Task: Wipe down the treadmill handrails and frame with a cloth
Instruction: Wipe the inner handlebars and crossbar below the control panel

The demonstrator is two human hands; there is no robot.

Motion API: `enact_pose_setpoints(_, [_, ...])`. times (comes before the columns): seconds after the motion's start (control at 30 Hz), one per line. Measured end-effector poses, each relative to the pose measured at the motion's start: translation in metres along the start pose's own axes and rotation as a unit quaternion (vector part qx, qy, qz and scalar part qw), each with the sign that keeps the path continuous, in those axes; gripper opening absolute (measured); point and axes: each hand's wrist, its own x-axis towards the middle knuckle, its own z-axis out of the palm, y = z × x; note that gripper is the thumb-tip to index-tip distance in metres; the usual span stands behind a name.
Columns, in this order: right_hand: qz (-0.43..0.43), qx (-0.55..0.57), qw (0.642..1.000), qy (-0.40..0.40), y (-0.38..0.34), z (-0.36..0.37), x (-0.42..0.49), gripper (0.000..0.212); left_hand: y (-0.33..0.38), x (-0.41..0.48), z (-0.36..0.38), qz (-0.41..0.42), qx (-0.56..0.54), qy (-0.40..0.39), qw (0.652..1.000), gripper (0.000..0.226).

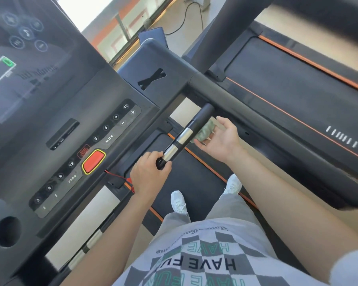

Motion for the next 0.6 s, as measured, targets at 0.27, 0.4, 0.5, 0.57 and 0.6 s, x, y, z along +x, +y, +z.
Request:
enact_pose_setpoints(0.27, [-0.044, -0.062, 0.997, -0.008, 0.026, 0.005, -0.005, 0.016, -0.001, 0.000, 0.001, 0.003, 0.012, -0.001, 1.000, 0.024])
enact_pose_setpoints(0.4, [0.007, -0.116, 0.993, -0.029, 0.045, -0.004, -0.015, 0.026, -0.002, 0.002, 0.001, 0.006, 0.009, -0.001, 1.000, 0.023])
enact_pose_setpoints(0.5, [0.019, -0.099, 0.995, -0.022, 0.038, -0.005, -0.019, 0.031, -0.003, 0.006, -0.001, 0.007, 0.010, -0.014, 1.000, 0.021])
enact_pose_setpoints(0.57, [0.000, -0.071, 0.997, -0.003, 0.024, -0.002, -0.018, 0.031, -0.002, 0.008, -0.004, 0.005, 0.014, -0.028, 0.999, 0.021])
enact_pose_setpoints(0.6, [-0.012, -0.056, 0.998, 0.005, 0.016, 0.000, -0.017, 0.031, -0.002, 0.009, -0.005, 0.006, 0.017, -0.031, 0.999, 0.021])
